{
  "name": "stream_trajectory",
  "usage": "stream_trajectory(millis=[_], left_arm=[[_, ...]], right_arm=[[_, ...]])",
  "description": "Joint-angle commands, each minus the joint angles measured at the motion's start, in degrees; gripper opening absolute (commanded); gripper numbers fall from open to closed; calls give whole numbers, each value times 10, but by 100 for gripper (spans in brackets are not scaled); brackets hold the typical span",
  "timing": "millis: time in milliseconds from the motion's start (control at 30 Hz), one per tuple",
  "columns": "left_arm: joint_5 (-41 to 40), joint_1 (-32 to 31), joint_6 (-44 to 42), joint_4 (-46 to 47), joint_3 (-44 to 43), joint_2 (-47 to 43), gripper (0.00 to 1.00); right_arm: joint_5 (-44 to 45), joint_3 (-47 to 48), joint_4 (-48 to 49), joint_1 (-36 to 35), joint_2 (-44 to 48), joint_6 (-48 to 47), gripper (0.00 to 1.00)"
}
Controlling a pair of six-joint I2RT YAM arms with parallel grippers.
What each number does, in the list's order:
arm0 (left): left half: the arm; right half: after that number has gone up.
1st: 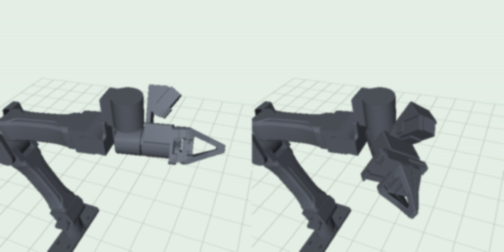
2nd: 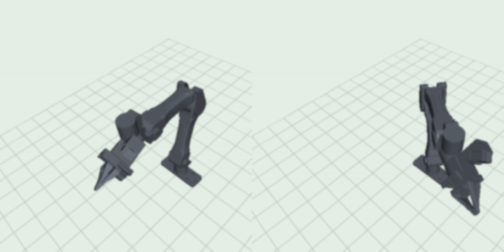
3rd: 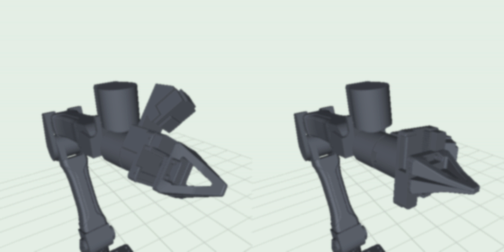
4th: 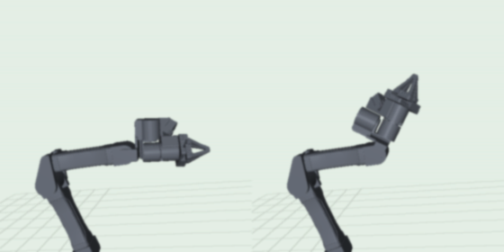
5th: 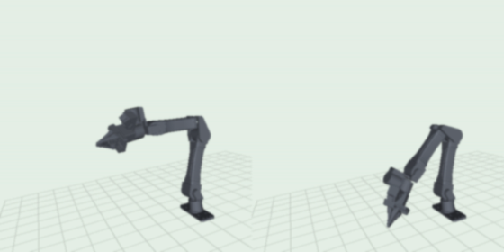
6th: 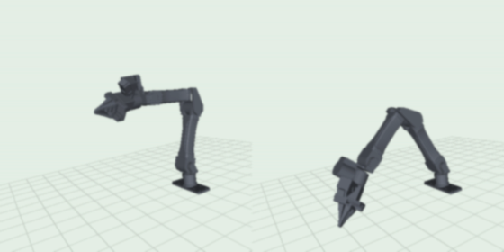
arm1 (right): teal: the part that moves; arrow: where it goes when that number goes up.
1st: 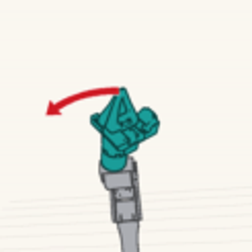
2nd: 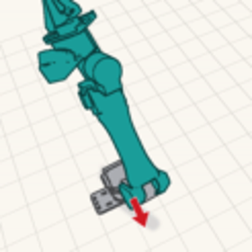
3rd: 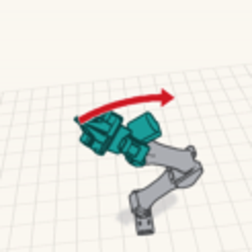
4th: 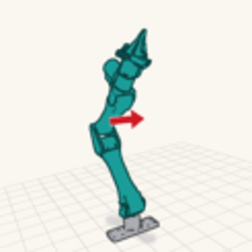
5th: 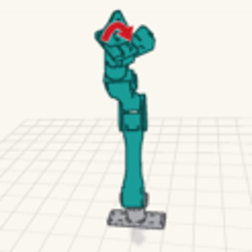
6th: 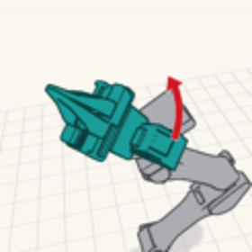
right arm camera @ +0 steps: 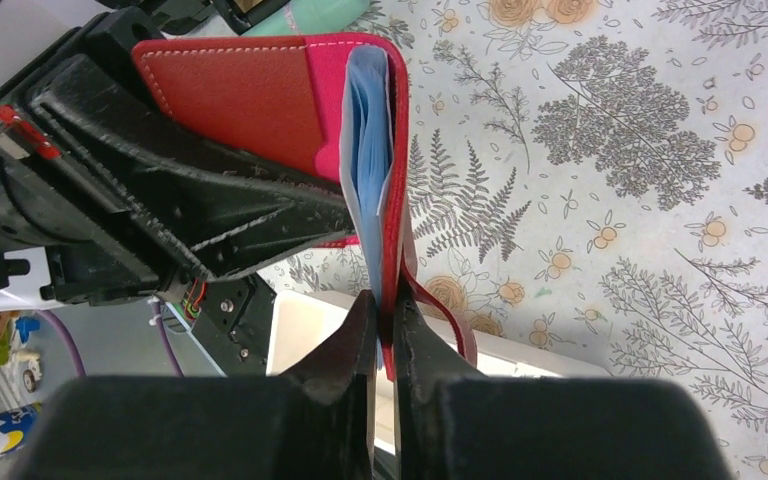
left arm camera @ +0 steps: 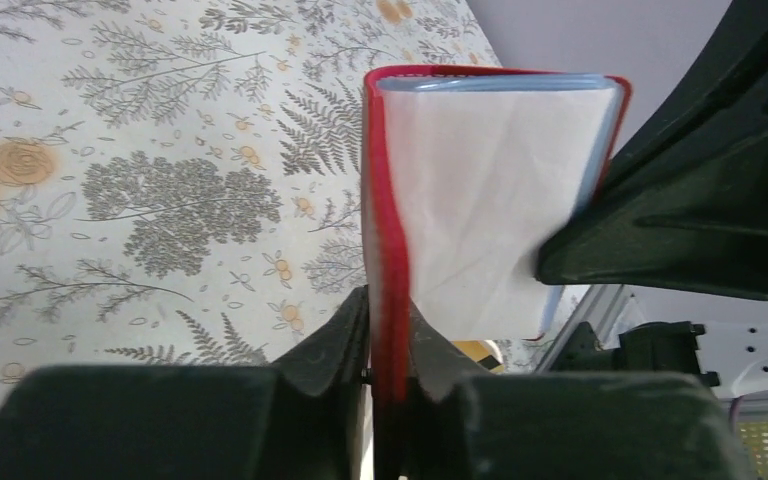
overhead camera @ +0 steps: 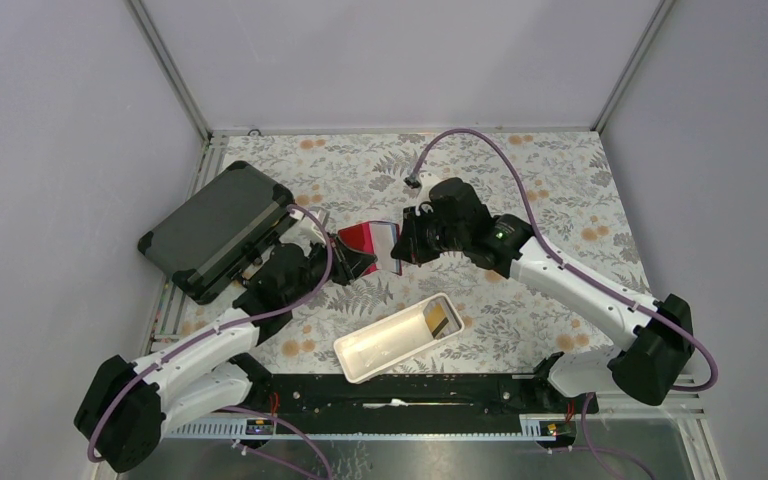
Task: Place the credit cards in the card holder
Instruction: Open the card holder at the center of the board.
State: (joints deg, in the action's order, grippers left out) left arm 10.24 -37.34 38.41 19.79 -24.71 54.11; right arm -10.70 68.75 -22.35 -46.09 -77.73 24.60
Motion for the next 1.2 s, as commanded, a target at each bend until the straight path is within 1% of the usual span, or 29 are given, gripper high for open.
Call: stream_trajectory(millis=[0,33,67,267,367,600,933,1167], left_arm=[[39,10,5,57,5,-7,5],[42,12,4,57,5,-8,1],[45,13,4,58,7,-9,0],[67,28,9,83,23,-20,0],[85,37,15,95,30,-24,0],[118,47,23,120,38,-32,0],[150,62,42,153,51,-33,0],[173,63,44,169,54,-39,0]], right_arm=[[-49,-11,43,7,7,-6,12],[-58,-15,49,10,9,-5,16],[-68,-18,53,13,13,-4,19],[-135,-47,101,32,35,3,27],[-149,-57,115,38,44,4,30],[-168,-72,137,40,53,8,33],[-196,-91,168,42,71,10,35],[-192,-96,170,43,71,10,30]])
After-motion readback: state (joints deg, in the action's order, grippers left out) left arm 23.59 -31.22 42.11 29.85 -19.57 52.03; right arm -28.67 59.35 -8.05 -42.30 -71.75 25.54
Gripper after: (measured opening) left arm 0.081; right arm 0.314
